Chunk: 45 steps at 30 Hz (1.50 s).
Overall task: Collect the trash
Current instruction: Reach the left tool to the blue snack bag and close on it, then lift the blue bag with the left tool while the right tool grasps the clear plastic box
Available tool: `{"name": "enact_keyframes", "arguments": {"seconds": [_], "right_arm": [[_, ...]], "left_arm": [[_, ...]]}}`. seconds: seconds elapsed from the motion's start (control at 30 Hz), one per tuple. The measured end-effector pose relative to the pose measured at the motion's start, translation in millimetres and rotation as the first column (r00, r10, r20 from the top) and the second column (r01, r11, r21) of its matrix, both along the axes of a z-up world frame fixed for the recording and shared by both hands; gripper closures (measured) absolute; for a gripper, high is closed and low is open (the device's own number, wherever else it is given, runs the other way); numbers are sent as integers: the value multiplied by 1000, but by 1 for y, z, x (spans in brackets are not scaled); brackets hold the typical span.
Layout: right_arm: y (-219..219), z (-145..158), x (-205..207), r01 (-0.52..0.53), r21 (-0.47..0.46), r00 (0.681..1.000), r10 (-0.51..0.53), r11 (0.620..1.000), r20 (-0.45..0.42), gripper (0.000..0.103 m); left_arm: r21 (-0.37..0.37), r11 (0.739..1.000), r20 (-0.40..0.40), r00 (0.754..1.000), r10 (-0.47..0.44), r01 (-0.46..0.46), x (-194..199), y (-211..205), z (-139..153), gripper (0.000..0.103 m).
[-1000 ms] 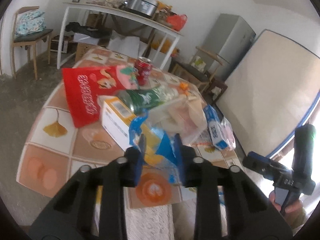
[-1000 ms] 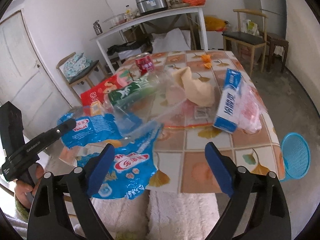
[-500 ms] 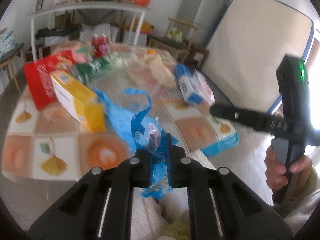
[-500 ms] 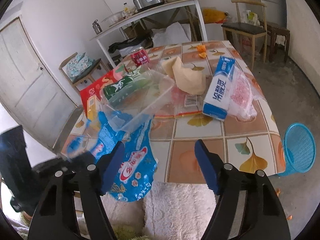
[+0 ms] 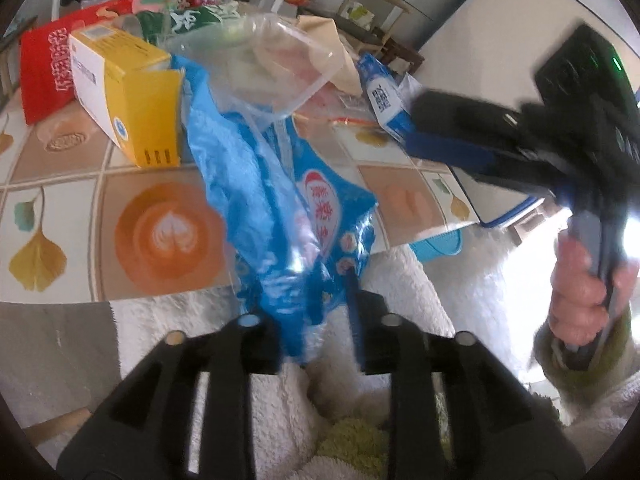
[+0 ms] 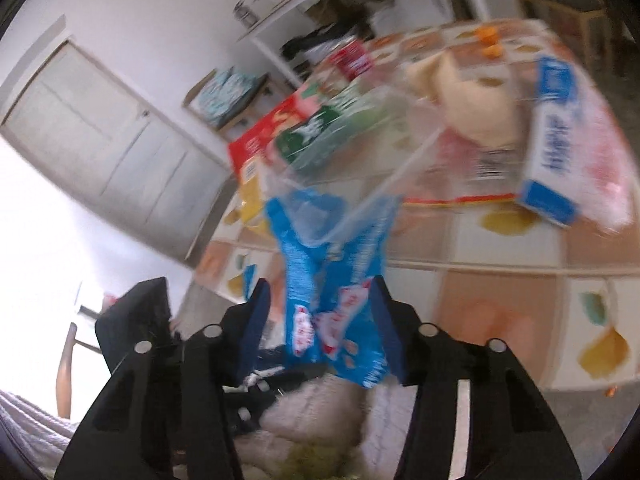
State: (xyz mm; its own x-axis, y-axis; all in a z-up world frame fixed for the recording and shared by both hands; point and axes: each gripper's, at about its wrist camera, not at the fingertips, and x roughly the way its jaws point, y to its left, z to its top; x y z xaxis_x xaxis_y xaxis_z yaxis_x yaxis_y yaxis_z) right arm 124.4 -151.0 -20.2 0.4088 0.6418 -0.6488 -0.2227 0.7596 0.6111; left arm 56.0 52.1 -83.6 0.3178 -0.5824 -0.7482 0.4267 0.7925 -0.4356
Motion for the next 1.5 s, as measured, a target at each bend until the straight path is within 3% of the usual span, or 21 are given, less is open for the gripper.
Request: {"name": "enact_keyframes", "arguments": {"seconds": [0.17, 0.27, 0.4, 0.6, 0.8, 0.9, 1.0, 1.03, 1.2, 1.3, 1.4, 1.5], "right_arm": [[33, -1, 25, -113, -30, 993, 112, 993, -40, 56], [42, -3, 40, -154, 15, 983, 155, 988, -102, 56], [56, -15, 55, -189, -5, 969, 185, 982, -165, 53], [74, -41, 67, -222, -129, 952, 186, 966, -244, 53], [92, -44, 60, -247, -283, 959, 192, 927, -210, 54], [103, -42, 53, -247, -392, 966, 193, 886, -174, 66], [110, -45, 54, -233, -432, 970, 178, 871, -164, 79], [108, -46, 54, -227, -426, 971, 169, 876, -170, 87], [89, -57, 63, -215, -257, 952, 143, 942, -271, 97], [79, -69, 67, -204, -105, 920, 154, 973, -360, 98], [74, -82, 68, -191, 2, 890, 174, 982, -423, 99], [70, -89, 63, -184, 81, 859, 200, 980, -472, 99]], "left_arm": [[-13, 999, 13, 999, -45, 45, -2, -4, 3, 58], [-7, 997, 20, 996, -82, 83, -3, -10, 2, 57], [6, 993, 30, 992, -120, 120, -5, -15, 2, 54], [29, 987, 58, 986, -157, 156, -10, -19, 6, 49], [54, 989, 128, 982, -141, 135, -17, -14, 22, 42], [91, 990, 184, 975, -127, 112, -24, -5, 31, 37], [178, 980, 269, 954, -136, 89, -35, -2, 37, 30], [217, 972, 294, 944, -148, 85, -39, 3, 38, 28], [376, 923, 362, 904, -229, 83, -54, -6, 26, 24], [494, 867, 415, 860, -297, 61, -65, -23, 15, 24], [548, 836, 441, 838, -321, 32, -63, -31, 9, 24], [553, 833, 464, 832, -305, -3, -58, -33, 10, 24]]}}
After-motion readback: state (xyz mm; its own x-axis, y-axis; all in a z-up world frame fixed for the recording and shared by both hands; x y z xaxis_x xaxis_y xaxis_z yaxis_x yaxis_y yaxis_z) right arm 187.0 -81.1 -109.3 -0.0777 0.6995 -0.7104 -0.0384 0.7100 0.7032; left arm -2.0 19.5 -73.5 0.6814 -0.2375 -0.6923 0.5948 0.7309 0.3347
